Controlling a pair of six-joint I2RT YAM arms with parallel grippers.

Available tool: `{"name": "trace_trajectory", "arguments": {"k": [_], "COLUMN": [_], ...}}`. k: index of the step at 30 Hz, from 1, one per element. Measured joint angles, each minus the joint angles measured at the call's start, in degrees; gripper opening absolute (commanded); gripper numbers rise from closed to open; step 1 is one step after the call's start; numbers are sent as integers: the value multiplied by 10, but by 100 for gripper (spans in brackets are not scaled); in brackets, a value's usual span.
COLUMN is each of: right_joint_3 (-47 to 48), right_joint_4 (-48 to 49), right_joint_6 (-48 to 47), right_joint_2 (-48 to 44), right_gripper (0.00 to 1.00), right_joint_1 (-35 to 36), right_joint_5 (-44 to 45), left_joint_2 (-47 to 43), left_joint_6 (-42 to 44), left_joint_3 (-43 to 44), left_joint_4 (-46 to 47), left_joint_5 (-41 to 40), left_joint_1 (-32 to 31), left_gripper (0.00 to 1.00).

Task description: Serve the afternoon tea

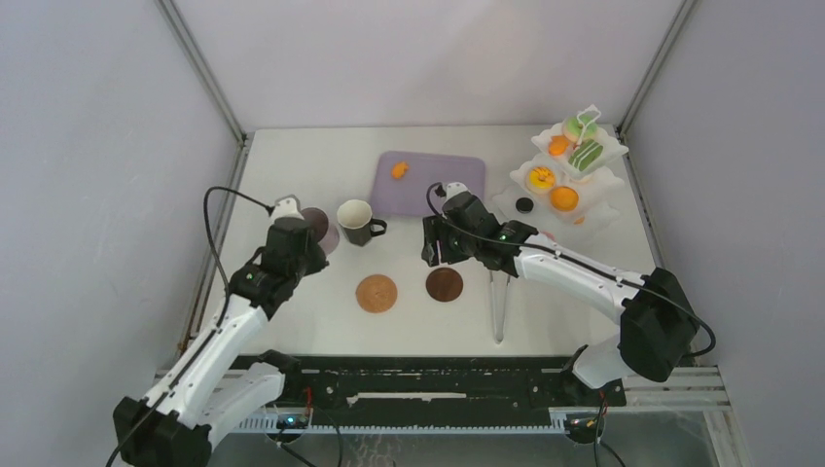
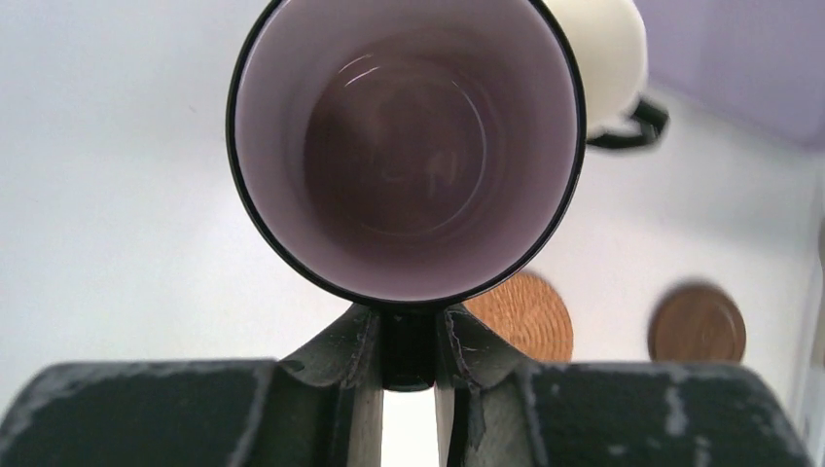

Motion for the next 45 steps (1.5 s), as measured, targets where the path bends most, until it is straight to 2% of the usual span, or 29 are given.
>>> {"name": "trace_trajectory", "arguments": {"k": [4, 8, 11, 17, 21, 26, 32, 35, 38, 42, 45], "right_joint_3": [0, 0, 0, 0, 5, 52, 60, 104, 184, 229, 265], "right_joint_4": [-1, -9, -15, -17, 3, 44, 120, 116, 115, 116, 108], "right_joint_6": [0, 0, -1, -9, -57, -130, -231, -260, -278, -298, -309], "right_joint_2": [2, 2, 2, 2, 10, 81, 152, 195, 251, 283, 309], "right_gripper": [69, 70, 70, 74, 75, 75, 79, 79, 79, 79, 79], "right_joint_1": [-14, -24, -28, -35, -35, -31, -21, -19, -20, -23, -24], "right_joint_5": [-1, 0, 2, -5, -51, -106, -161, -175, -196, -209, -214], "left_joint_2": [-54, -52, -39, -25, -25, -23, -16, -14, -7, -5, -10], "left_joint_6": [-14, -33, -39, -42, -46, -47, -45, -43, -38, -31, -29], "left_joint_3": [-38, -71, -83, -101, -123, -146, -148, -148, -148, -147, -147], "left_joint_4": [-30, -36, -37, -21, 0, 26, 41, 45, 49, 51, 50], "left_joint_5": [14, 10, 9, -2, 0, 5, 8, 14, 17, 23, 23], "left_joint_1": [-68, -189, -247, -270, -276, -283, -285, -286, -286, -288, -289], "left_gripper": [0, 0, 0, 0, 0, 0, 1, 18, 29, 58, 71]}}
